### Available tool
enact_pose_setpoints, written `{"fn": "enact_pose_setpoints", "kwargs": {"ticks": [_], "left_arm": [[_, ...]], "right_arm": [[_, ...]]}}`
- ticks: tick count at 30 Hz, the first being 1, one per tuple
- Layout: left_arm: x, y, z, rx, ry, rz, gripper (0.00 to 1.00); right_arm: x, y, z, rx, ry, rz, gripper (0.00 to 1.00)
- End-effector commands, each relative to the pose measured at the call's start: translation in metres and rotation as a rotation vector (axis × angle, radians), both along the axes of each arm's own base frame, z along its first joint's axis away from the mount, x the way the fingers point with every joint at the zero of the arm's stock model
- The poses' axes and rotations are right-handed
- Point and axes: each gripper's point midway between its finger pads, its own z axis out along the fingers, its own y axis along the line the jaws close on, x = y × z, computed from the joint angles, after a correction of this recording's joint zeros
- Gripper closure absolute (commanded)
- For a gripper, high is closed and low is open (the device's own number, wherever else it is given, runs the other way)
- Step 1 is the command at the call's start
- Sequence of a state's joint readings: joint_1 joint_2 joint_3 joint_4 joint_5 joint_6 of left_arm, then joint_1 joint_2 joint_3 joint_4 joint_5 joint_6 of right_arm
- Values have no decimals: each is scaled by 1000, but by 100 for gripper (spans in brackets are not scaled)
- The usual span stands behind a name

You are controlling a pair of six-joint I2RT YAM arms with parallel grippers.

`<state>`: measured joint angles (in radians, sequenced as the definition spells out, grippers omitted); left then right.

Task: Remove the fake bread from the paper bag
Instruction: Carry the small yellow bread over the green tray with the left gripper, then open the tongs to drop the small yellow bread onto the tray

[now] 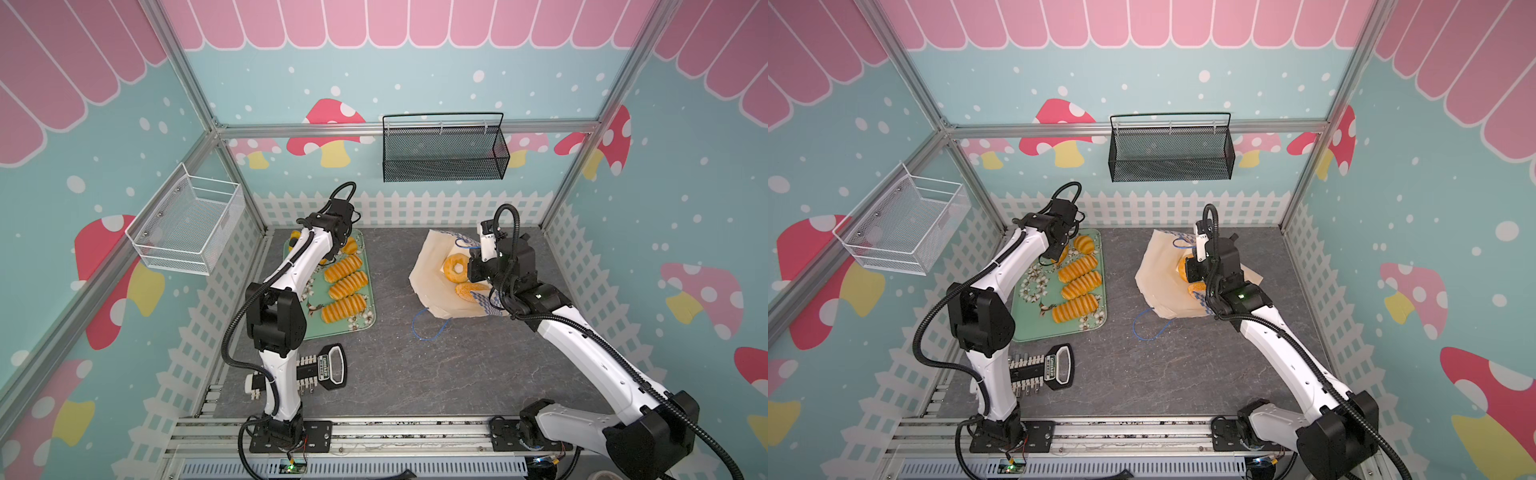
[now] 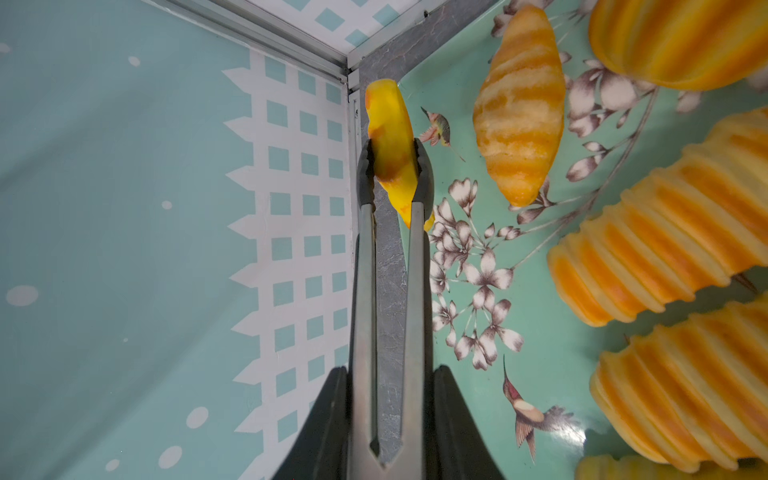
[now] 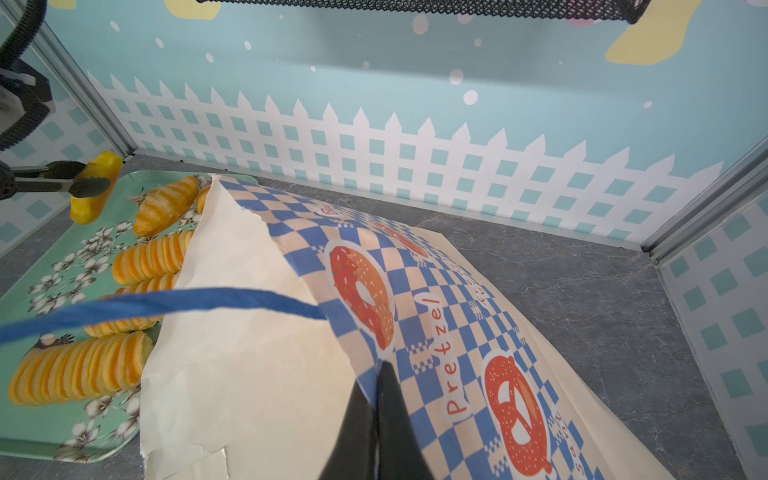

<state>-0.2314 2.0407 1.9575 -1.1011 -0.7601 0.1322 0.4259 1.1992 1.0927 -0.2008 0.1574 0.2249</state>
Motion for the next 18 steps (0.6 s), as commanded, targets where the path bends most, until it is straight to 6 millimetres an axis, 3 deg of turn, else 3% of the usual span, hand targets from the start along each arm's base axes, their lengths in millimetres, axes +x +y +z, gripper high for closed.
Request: {"fn": "enact_pose_setpoints", "kwargs": {"ticks": [1, 8, 14, 18], "left_arm": [[13, 8, 8, 49, -36, 18, 100], [20, 6, -18, 57, 14, 19, 100], [17, -1, -32, -26, 23, 22, 80], [13, -5, -34, -96, 14, 24, 73]], "right_arm": [[3, 2, -8, -3, 7, 6, 100], [3, 1, -9, -5, 3, 5, 100], [1, -1, -8, -4, -1, -2, 100], [0, -1, -4, -1, -9, -3, 100]]}}
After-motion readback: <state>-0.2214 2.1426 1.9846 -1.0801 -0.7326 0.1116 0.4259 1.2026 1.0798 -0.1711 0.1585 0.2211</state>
